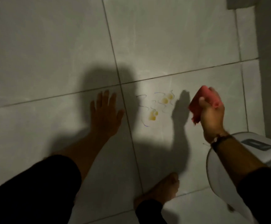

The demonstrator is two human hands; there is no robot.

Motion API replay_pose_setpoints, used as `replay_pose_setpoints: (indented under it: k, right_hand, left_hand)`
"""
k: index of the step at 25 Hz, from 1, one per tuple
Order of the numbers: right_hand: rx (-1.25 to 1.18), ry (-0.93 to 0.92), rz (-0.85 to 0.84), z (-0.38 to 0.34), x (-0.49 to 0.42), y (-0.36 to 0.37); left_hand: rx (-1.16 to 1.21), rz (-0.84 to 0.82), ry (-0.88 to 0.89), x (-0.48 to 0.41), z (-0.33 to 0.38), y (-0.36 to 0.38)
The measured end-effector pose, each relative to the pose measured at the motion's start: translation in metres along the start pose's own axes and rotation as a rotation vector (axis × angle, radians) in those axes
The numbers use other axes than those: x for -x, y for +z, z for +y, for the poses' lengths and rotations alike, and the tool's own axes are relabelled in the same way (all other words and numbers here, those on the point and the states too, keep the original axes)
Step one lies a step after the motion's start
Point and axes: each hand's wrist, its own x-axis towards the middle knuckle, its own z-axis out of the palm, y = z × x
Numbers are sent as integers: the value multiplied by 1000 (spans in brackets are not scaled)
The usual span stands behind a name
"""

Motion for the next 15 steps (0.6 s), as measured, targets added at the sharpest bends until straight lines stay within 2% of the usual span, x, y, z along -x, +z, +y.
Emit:
replay_pose_setpoints:
  k: [3, 6, 8, 12, 14, 15]
  right_hand:
    - [364, -179, 109, 32, -63, 38]
    - [805, -288, 30, 70, -82, 95]
    - [887, -335, 25, 82, -82, 126]
    - [911, -455, 176, 63, -81, 201]
    - [998, -712, 107, 68, -52, 242]
    - [1033, -836, 4, 82, -29, 251]
  left_hand:
    - [-60, 140, 80, -26, -26, 50]
    - [-108, 198, 132, -40, -53, 91]
    - [-116, 270, 168, -46, -63, 103]
    - [-95, 344, 187, -47, -64, 109]
    - [-99, 345, 194, -48, -63, 110]
    - [-93, 343, 196, -48, -63, 108]
